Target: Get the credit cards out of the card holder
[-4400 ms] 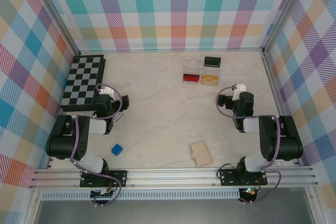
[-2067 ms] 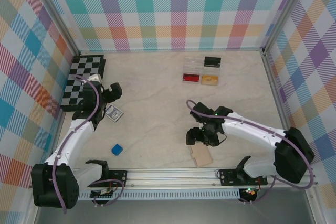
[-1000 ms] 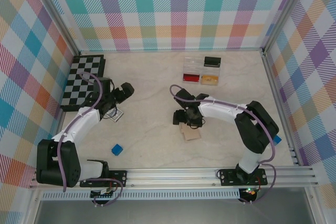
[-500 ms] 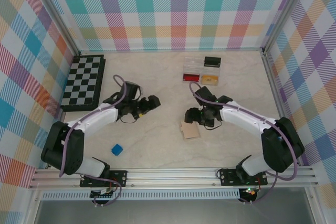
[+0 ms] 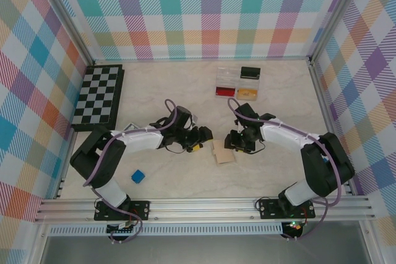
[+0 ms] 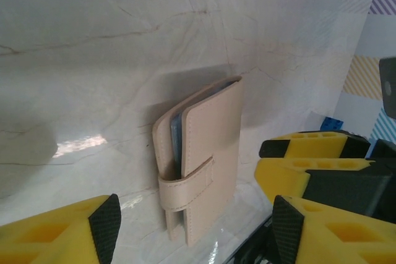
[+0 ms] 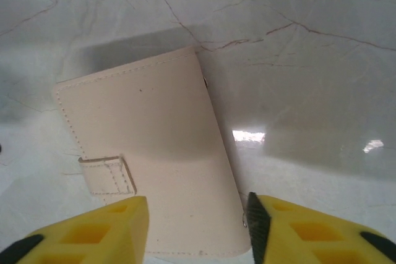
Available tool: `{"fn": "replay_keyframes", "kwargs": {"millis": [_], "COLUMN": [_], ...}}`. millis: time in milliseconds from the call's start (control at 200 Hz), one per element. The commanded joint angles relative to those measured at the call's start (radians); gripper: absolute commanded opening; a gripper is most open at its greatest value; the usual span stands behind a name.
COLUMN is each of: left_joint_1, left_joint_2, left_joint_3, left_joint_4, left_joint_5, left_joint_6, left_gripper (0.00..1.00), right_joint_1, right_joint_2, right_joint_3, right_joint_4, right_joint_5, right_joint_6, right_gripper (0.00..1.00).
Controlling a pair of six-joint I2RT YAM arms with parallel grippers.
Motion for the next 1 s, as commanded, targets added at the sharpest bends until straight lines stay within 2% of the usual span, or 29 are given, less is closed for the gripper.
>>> {"fn": "replay_keyframes", "kwargs": {"millis": [0,95,260,820,995], "left_joint_1": [-0.026,-0.036,-0.037,-0.038,-0.038], "left_joint_2": [0.035,0.060,0.076,0.164,0.169], "left_joint_3": [-0.010,-0.001,0.034,0.033,0.029], "left_joint_4": [0.100,0.094,-0.026,0.127,0.163], "left_joint_5": [0.058,0.068,0.055,0.120,0.133], "left_joint_6": [-0.066,-0.069,-0.012,-0.077,-0.085], "left_gripper": [0.66,0.64,0.63,0.56,0.47], "right_joint_1": [-0.005,-0.006,-0.012,-0.015,-0.015], "right_joint_2": [0.023,0.033,0.051,0.101,0.103], "right_joint_3": [-0.007,-0.013,-0.021,-0.040,-0.041], "right_joint_4": [0.021,0.035,0.046,0.125,0.135], "right_joint_5": [-0.035,-0.044,-0.057,-0.129,-0.143], "right_joint_6": [-0.004,0.002,0.003,0.044,0.045], "right_gripper": [0.42,0.39,0.35,0.29,0.28]}}
